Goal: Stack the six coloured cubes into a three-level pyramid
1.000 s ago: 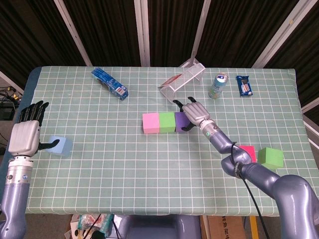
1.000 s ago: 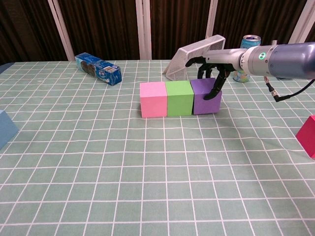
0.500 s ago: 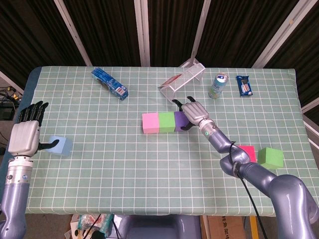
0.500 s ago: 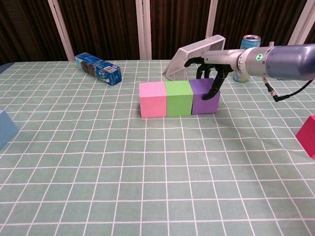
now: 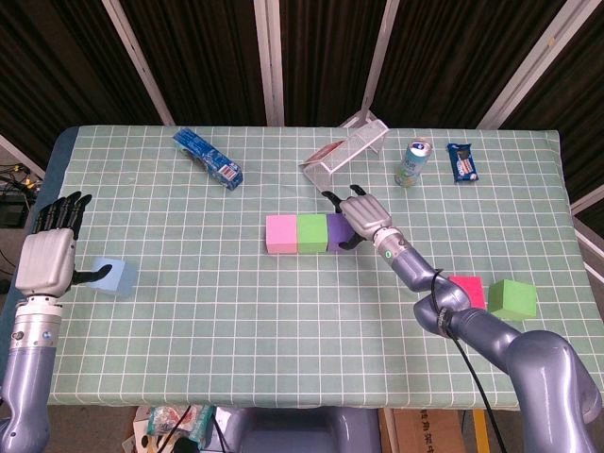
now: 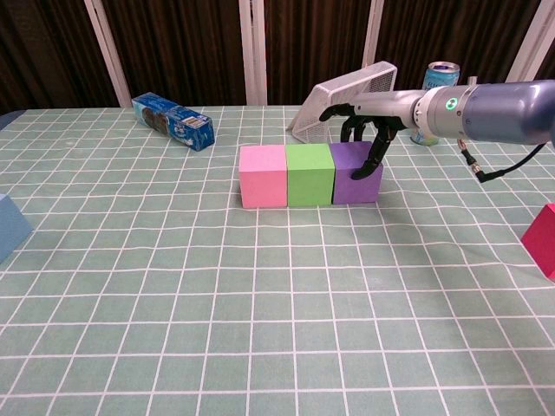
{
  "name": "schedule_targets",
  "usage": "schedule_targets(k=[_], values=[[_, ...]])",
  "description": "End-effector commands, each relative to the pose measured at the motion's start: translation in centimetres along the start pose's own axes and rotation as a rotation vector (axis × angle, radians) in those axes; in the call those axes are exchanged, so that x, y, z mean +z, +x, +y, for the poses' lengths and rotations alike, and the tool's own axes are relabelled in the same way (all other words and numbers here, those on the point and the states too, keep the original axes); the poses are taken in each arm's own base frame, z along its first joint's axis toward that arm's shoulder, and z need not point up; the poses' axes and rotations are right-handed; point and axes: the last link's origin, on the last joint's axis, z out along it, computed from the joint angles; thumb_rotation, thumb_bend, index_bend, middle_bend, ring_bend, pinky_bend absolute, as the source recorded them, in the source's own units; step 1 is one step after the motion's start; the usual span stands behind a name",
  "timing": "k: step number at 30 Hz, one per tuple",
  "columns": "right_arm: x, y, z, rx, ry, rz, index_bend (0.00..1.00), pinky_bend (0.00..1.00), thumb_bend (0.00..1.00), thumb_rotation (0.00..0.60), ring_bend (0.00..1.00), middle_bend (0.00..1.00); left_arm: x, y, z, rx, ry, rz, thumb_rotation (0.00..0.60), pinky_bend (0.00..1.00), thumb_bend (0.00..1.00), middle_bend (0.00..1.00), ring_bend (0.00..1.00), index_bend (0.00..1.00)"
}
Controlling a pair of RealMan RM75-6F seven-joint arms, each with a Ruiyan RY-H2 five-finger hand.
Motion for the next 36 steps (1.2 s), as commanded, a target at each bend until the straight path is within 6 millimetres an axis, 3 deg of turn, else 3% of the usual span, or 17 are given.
schedule_targets(k=[1, 6, 11, 23, 36], values=[[0.0, 0.0, 0.0, 0.002, 0.001, 0.003, 0.01, 0.00, 0.26, 0.600, 0.33, 0.49, 0.0, 0.0, 0.0, 0.001, 0.000, -0.001, 0.600, 0.05, 0.08, 0.03, 0.00, 0.00], [0.0, -0.1, 0.0, 0.000, -0.001, -0.001, 0.01, 0.00, 0.26, 0.600, 0.29, 0.46, 0.0, 0.0, -0.1, 0.001, 0.000, -0.002, 0.600, 0.05, 0.08, 0.03, 0.00, 0.00], [-0.1, -0.1, 0.0, 0.003, -0.003, 0.000, 0.00, 0.00, 0.26, 0.600, 0.20, 0.36, 0.0, 0.0, -0.1, 0.001, 0.003, -0.003, 0.600, 0.05, 0.08, 0.03, 0.00, 0.00], [-0.6, -0.3, 0.4, 0.000, -0.012, -0.002, 0.00, 0.00, 0.26, 0.600, 0.11, 0.15, -0.1, 0.2, 0.0, -0.004, -0.002, -0.004, 0.600, 0.05, 0.08, 0.03, 0.00, 0.00], [-2.8, -0.4, 1.1, 0.040, -0.039, -0.004, 0.00, 0.00, 0.26, 0.600, 0.07, 0.09, -0.5, 0.7, 0.2, -0.026, -0.018, -0.003, 0.600, 0.05, 0.08, 0.03, 0.00, 0.00]])
